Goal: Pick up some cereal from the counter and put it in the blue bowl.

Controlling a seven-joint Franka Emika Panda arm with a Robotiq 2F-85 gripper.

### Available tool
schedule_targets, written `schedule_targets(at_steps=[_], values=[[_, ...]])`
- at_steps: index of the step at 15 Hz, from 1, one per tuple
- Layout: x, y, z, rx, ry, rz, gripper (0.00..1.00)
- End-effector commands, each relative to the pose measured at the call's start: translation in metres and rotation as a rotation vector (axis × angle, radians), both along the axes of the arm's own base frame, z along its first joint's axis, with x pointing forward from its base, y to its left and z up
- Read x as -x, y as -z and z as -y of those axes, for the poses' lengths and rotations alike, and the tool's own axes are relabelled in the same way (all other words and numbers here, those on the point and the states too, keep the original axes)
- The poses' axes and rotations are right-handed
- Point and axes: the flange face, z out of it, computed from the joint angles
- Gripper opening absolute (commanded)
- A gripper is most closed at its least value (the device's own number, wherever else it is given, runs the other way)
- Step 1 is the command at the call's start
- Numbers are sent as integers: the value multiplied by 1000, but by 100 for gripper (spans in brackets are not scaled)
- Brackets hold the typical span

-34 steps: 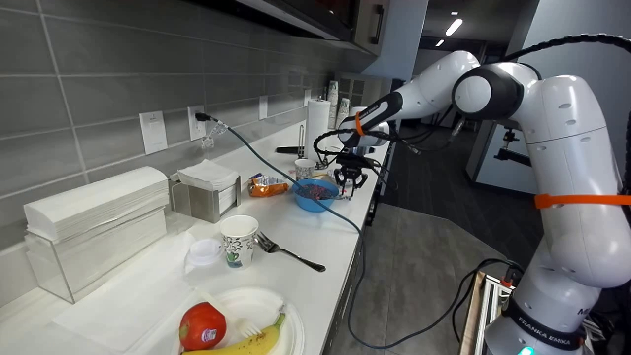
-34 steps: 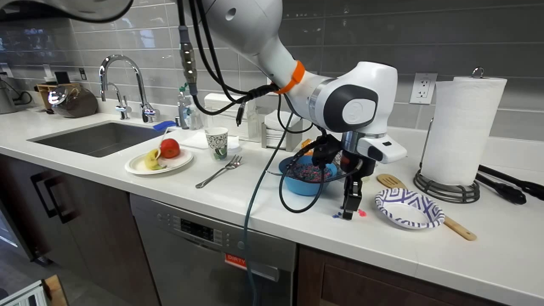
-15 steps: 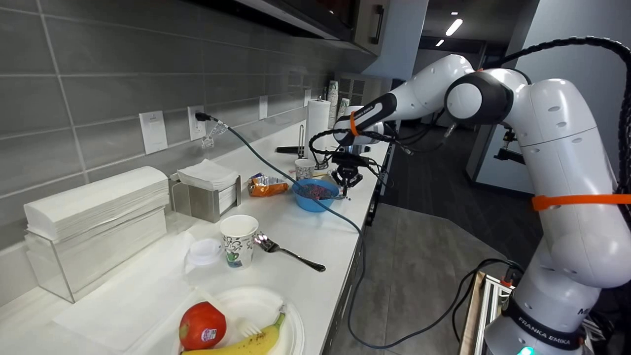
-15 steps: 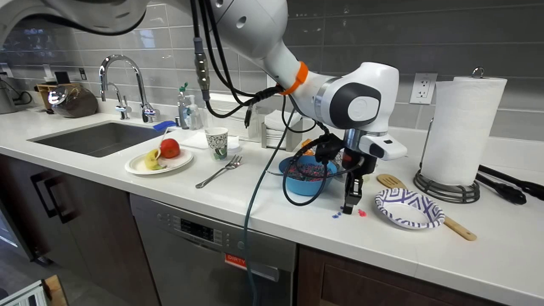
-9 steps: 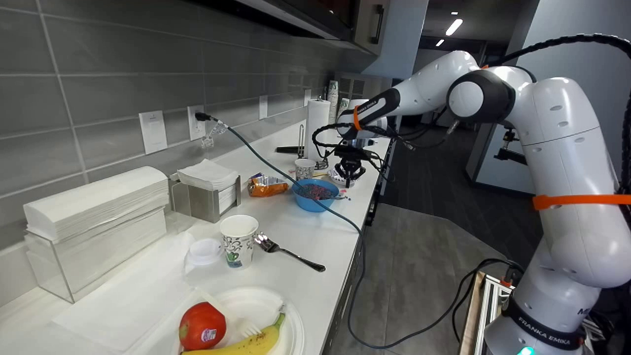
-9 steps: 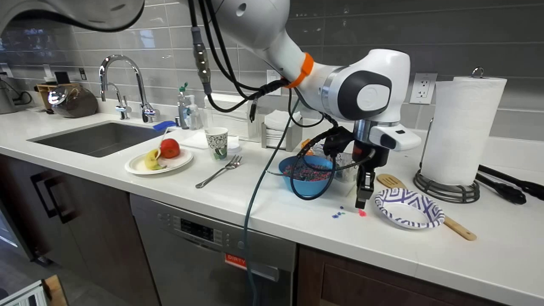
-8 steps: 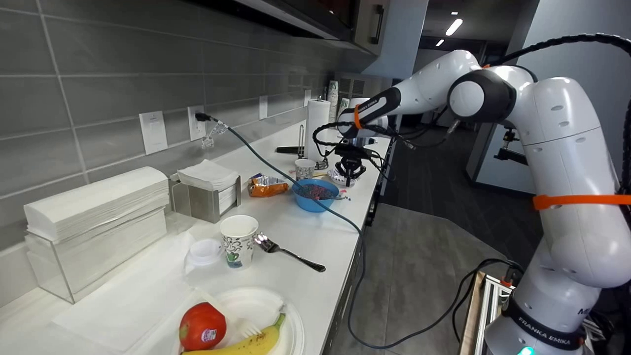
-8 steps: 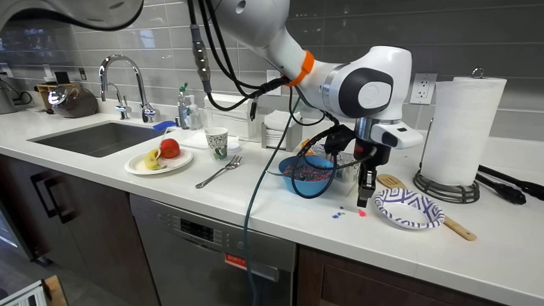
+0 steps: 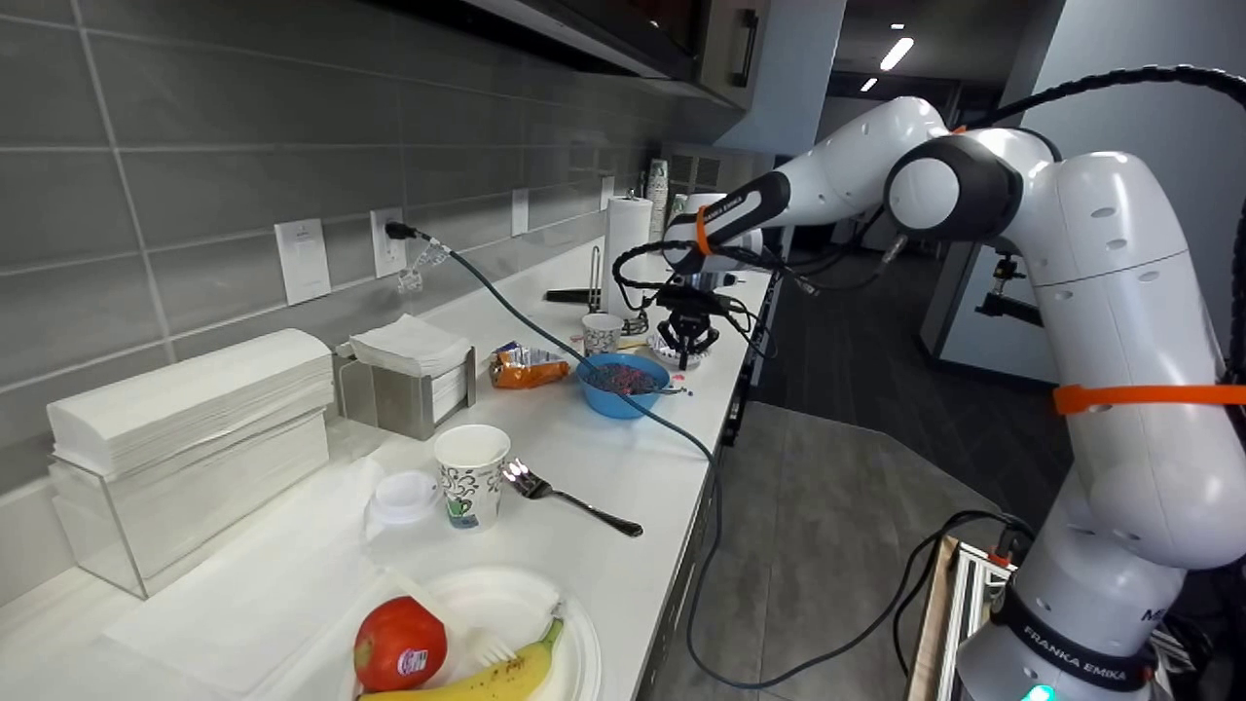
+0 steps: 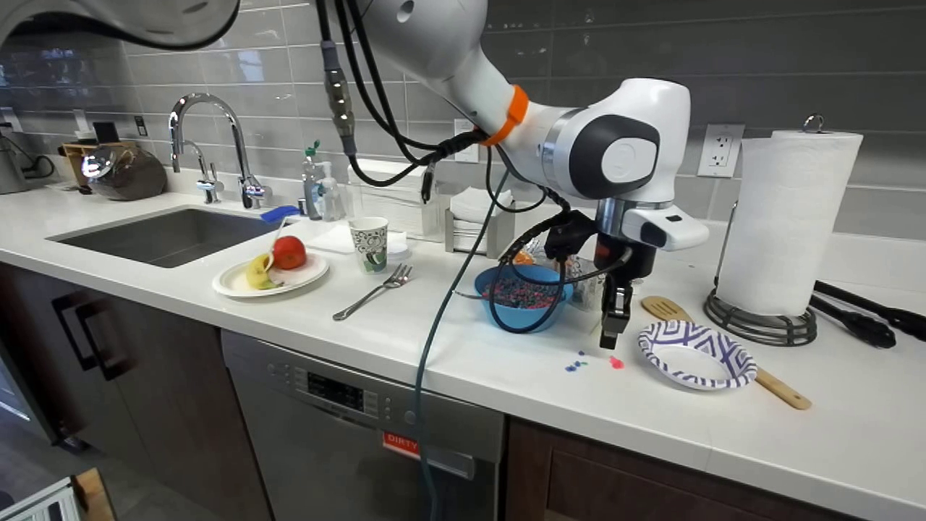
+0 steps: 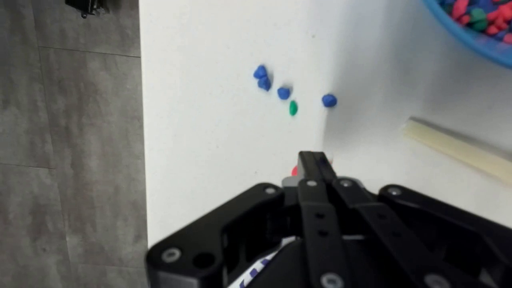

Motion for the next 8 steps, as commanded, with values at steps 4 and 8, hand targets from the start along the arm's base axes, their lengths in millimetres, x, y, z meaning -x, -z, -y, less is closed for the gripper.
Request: schedule_targets(at_steps=[4, 8], values=[[-1, 19, -15, 1, -2, -37, 21], [-1, 25, -18, 0, -9, -47, 23]])
